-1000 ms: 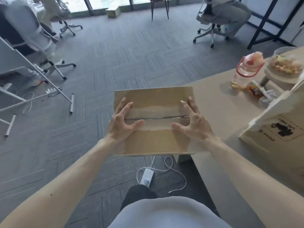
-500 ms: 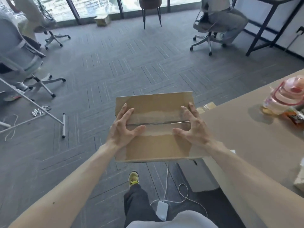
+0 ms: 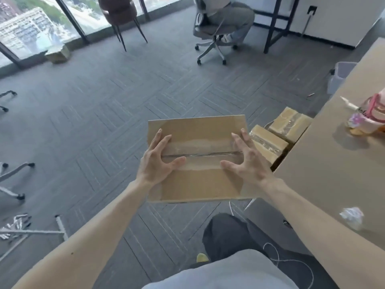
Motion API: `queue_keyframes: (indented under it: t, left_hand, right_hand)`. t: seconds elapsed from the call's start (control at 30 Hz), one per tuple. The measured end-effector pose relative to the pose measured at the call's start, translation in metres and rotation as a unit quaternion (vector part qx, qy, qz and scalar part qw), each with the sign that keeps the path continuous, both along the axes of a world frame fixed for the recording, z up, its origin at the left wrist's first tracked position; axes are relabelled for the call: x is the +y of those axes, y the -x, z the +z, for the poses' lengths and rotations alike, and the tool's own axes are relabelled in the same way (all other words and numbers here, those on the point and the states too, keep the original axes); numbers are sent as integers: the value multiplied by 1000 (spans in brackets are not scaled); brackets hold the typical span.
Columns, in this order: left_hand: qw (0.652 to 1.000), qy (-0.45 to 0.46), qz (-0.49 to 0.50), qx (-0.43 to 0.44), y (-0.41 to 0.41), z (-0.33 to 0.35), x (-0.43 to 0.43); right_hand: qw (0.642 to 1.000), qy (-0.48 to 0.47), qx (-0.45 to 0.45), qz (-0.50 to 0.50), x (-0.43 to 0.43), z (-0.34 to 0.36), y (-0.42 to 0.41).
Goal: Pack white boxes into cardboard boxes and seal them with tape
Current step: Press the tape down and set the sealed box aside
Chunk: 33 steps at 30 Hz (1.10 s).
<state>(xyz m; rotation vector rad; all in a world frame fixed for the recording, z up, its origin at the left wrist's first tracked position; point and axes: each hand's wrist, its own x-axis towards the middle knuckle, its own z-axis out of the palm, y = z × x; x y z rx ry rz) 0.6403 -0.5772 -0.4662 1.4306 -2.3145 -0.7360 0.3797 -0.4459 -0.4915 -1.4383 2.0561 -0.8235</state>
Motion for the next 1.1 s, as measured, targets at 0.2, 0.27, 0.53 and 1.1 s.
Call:
queue_keyframes:
  t: [0.2,0.27,0.53,1.1]
  left_hand:
    - [997,-16,-79,-12,69,-15,-105]
    - [995,-19,-95,-10,97,-20,-135]
    - [980,-38,-193,-33,213,-38,-228]
    - [902,-157,-393,-84,491,-188,-364]
  right_hand:
    - [996,-1,-10,-84,-64,-21,41]
    - [994,-1,-19,-104,-86,-27,61]
    - [981,-37,-19,-190,-138,-48,139]
    - [918,-146,-52,-366,-210,-173,325]
